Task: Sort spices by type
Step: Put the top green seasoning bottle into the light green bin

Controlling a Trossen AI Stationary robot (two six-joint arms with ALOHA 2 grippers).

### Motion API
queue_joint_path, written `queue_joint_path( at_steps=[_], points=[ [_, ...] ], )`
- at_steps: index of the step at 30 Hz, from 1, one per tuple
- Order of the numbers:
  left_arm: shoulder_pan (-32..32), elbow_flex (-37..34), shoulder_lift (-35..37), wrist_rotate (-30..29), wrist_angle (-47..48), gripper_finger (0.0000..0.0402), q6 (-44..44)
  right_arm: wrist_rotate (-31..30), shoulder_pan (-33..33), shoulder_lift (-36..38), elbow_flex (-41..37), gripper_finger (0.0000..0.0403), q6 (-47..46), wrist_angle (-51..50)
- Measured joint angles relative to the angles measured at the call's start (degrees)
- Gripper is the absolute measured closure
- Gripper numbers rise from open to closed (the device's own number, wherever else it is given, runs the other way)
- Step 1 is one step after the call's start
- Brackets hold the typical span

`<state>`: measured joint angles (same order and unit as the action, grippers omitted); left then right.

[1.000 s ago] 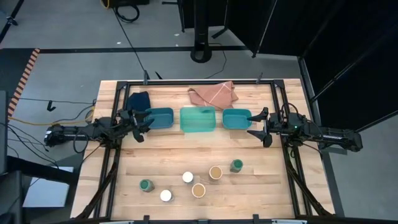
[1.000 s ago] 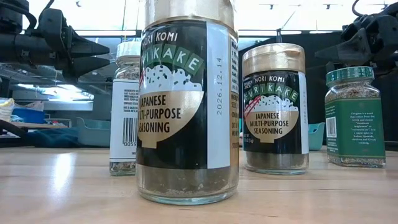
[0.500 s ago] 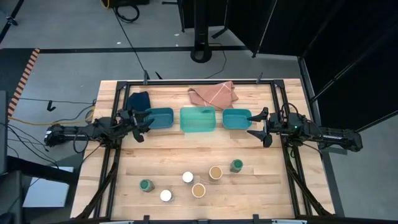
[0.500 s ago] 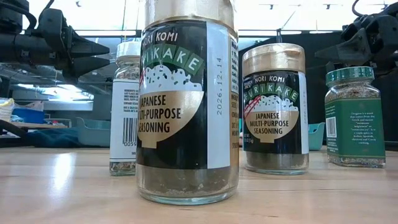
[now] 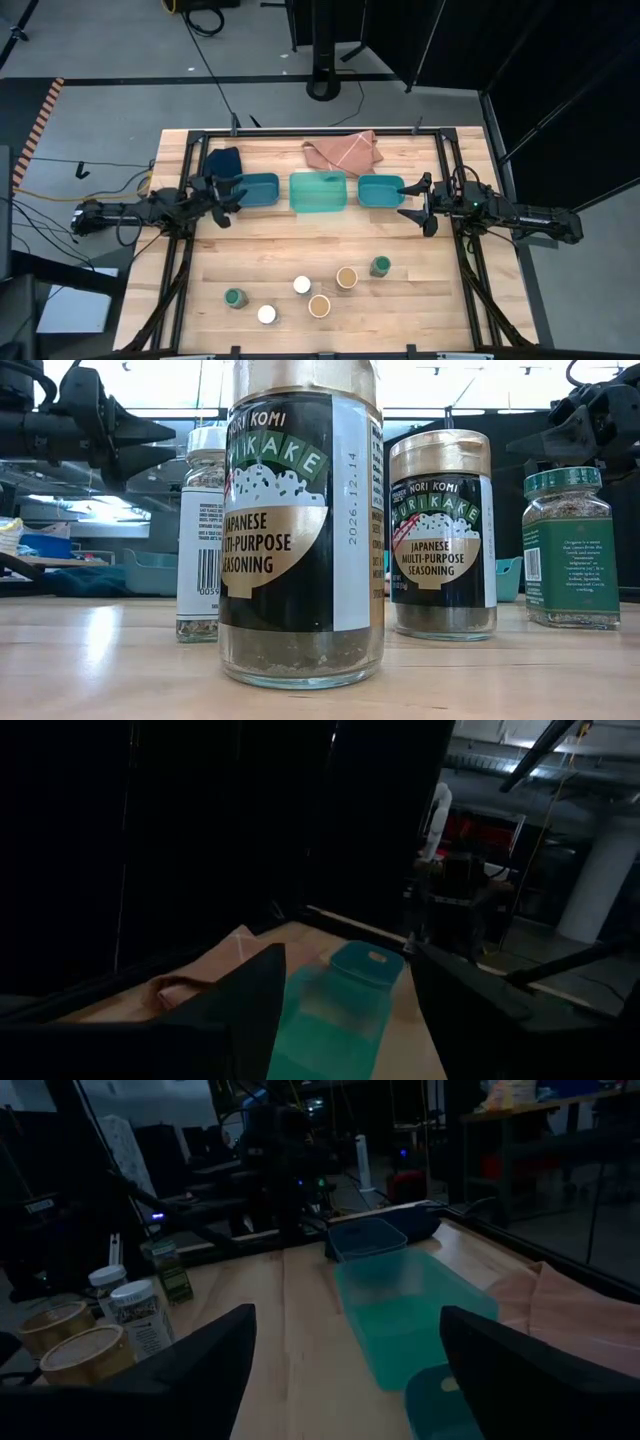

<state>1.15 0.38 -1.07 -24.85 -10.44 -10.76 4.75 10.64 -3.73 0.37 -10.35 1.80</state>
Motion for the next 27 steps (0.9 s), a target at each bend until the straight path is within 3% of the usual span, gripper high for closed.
queue_joint_path(
  at_steps=[27],
  points=[
    [0.0,0.0,0.0,1.9,-4.7,0.0178,-7.3,-1.0,0.0,0.0,0.0,0.0078,0.1,0.3]
  ],
)
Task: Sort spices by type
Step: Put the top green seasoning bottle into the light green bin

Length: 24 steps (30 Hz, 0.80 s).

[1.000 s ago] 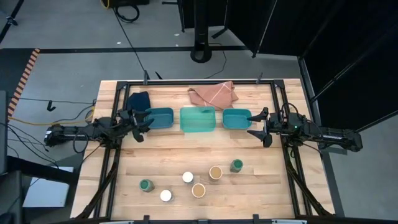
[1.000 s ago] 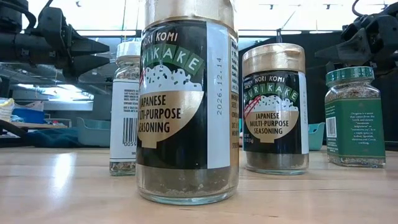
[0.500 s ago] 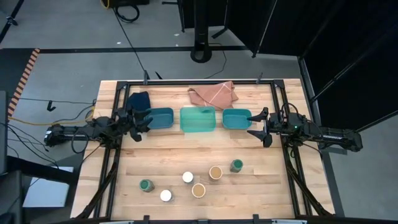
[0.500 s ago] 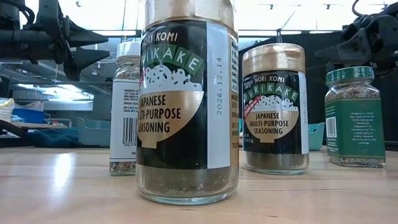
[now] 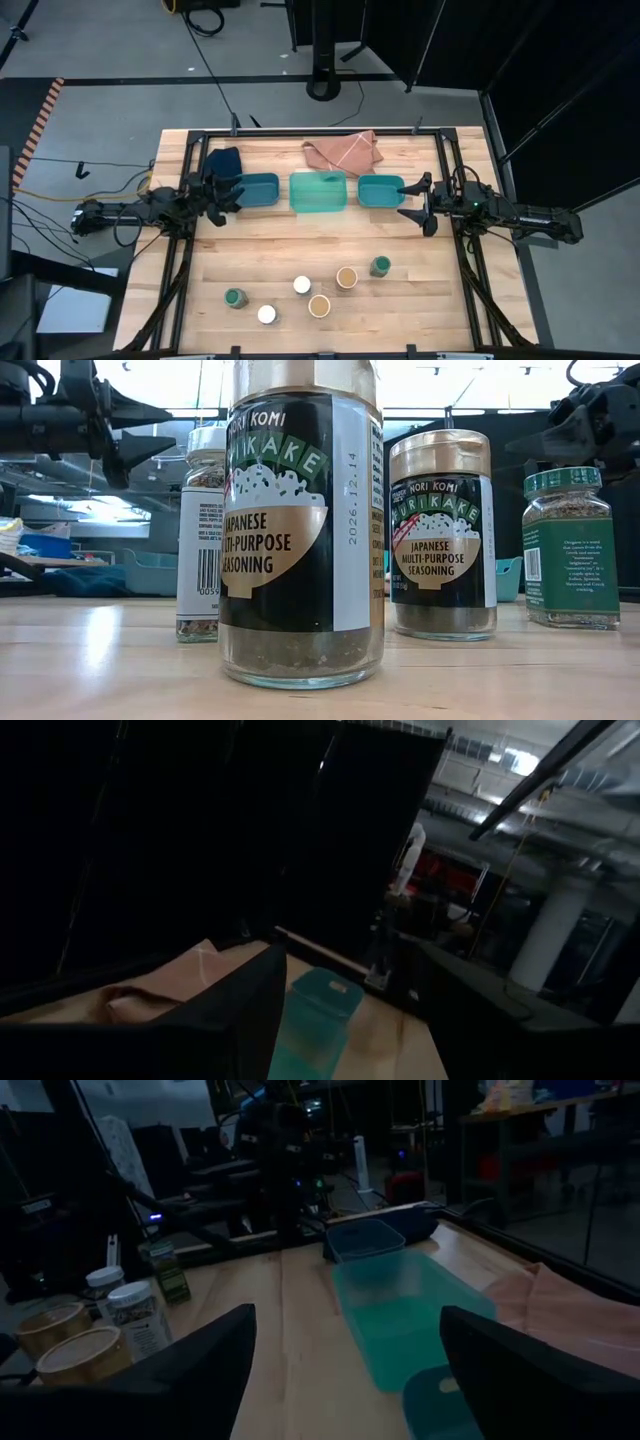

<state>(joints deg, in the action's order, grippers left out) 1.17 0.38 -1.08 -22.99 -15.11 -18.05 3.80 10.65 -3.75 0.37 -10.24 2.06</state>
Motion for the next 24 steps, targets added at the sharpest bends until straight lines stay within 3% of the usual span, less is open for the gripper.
queue_joint_path(
  at_steps=[13,24],
  points=[
    [0.0,0.0,0.0,-3.4,-6.0,0.0178,-3.6,-1.5,0.0,0.0,0.0,0.008,-0.1,1.0],
    [0.0,0.0,0.0,-3.4,-6.5,0.0178,-11.0,-2.6,0.0,0.0,0.0,0.0081,-6.6,12.0]
  ],
)
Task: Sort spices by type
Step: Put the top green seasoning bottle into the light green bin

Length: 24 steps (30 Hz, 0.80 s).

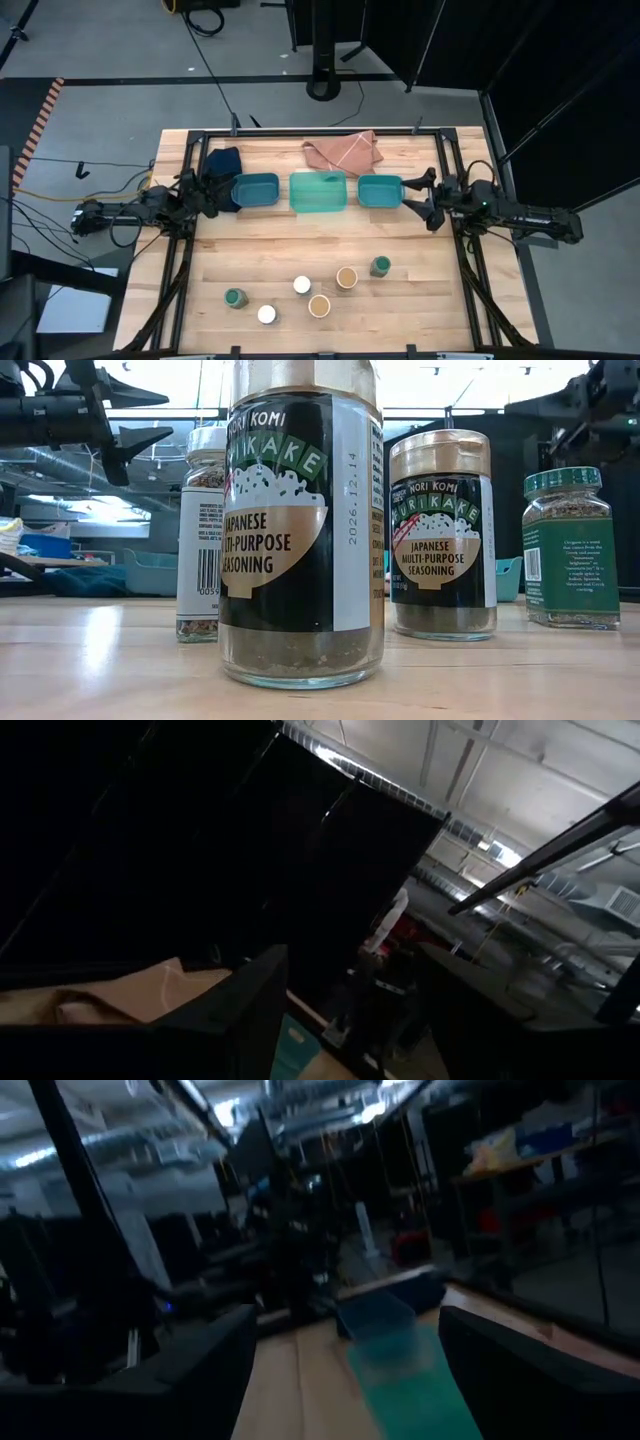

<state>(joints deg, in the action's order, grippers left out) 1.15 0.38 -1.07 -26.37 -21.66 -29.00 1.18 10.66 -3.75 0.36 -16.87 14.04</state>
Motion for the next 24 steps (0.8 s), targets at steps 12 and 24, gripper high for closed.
queue_joint_path(
  at_steps=[12,24],
  points=[
    [0.0,0.0,0.0,-0.4,-17.6,0.0178,-7.2,-8.9,0.0,0.0,0.2,0.0085,-8.4,31.7],
    [0.0,14.1,-1.6,9.1,-20.9,0.0178,6.6,-4.6,-0.1,-1.5,27.9,0.0088,1.4,6.6]
  ],
)
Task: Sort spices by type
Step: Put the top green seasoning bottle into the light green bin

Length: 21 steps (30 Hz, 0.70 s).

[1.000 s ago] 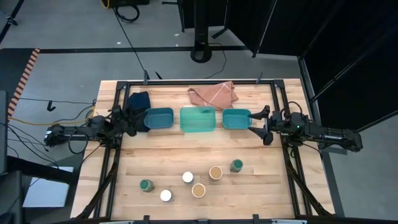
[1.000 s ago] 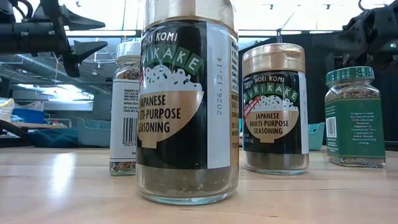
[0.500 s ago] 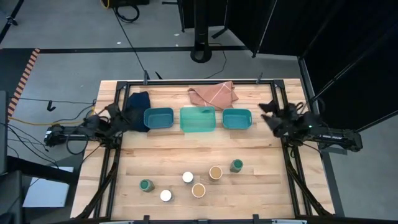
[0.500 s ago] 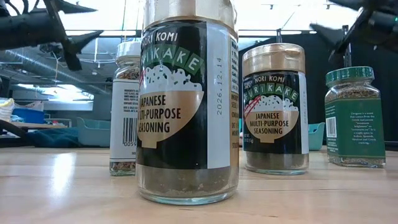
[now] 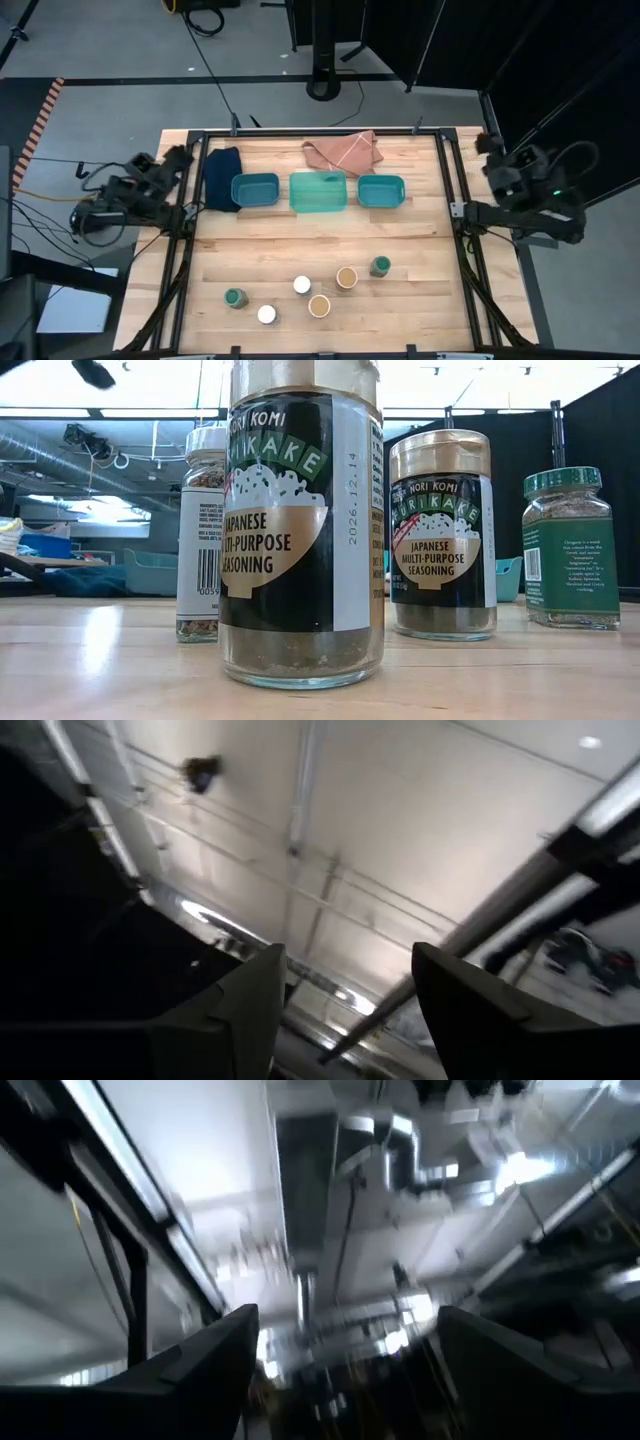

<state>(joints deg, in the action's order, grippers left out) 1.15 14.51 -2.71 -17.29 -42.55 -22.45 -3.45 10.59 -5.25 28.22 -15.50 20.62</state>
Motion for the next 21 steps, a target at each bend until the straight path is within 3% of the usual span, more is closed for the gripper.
queue_joint_path(
  at_steps=[3,6,12,16,18,21],
  points=[
    [0.0,7.4,-3.0,2.2,9.5,0.0178,0.9,0.6,0.0,-3.5,9.9,0.0088,0.1,-13.4],
    [0.0,16.1,-8.2,2.6,21.4,0.0178,1.2,1.7,0.0,-8.0,18.5,0.0088,0.5,-20.4],
    [0.0,34.2,-20.9,3.2,38.4,0.0178,2.6,6.8,0.0,-16.3,33.6,0.0088,4.7,-21.2],
    [0.0,45.6,-28.1,6.2,45.5,0.0178,3.1,8.5,0.0,-20.3,42.0,0.0088,16.3,-18.7],
    [0.0,51.2,-31.2,8.4,50.3,0.0178,2.9,8.6,0.0,-21.9,45.3,0.0088,17.7,-17.7],
    [0.0,59.0,-35.3,11.3,59.5,0.0178,2.8,7.9,0.0,-23.8,50.3,0.009,17.8,-23.6]
  ],
)
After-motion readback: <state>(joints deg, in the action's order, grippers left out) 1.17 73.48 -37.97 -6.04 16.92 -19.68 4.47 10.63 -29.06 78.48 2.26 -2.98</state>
